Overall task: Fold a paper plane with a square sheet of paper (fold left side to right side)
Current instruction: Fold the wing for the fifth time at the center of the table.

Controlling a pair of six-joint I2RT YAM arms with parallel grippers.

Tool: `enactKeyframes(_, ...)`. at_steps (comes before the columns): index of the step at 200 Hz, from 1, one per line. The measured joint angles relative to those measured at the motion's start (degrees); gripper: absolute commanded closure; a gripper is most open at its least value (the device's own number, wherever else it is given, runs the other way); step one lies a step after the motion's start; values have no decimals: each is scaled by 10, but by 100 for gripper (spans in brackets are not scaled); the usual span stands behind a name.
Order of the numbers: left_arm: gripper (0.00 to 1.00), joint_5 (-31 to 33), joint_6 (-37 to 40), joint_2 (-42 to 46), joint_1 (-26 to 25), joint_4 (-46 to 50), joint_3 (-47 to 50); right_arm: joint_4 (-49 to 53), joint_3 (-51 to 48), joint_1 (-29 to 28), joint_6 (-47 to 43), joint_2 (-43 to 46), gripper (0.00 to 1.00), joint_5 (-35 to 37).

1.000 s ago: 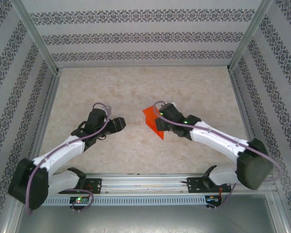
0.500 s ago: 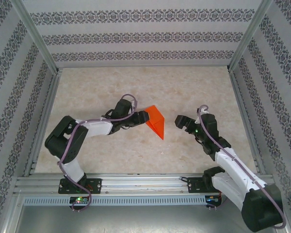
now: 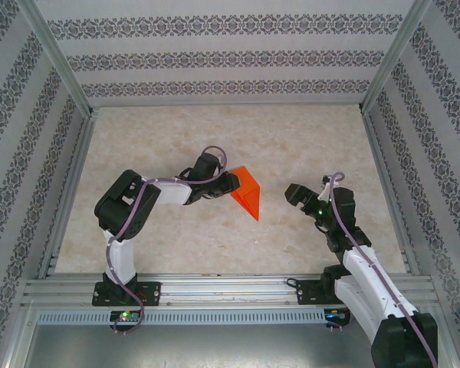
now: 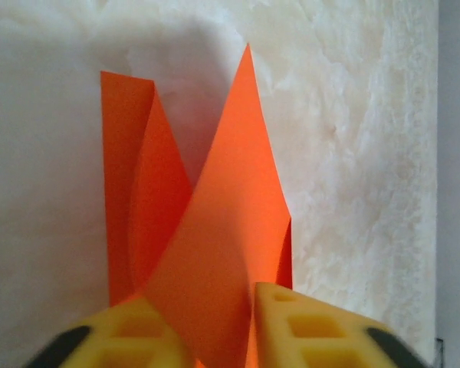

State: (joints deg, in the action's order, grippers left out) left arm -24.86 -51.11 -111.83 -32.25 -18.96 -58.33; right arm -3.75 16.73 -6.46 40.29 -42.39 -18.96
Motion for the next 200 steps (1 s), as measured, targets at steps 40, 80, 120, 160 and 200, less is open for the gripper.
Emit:
enactKeyframes(40,100,-28,30,28,1,-31,37,-8,0,4,-10,-21,6,-44)
enactKeyframes(80,100,-97,87,136,20,-61,131,-43,0,6,-28,-73,6,-120)
enactKeyframes(120,100,-192,124,223,38,-126,212,-101,4,-2,-57,-142,3,-226)
enactKeyframes(160,100,-269,128,243,43,-186,254,-134,40,-69,-103,-230,2,-307)
enactKeyframes(200,100,-313,116,230,43,-231,256,-163,87,-115,-127,-312,22,-348)
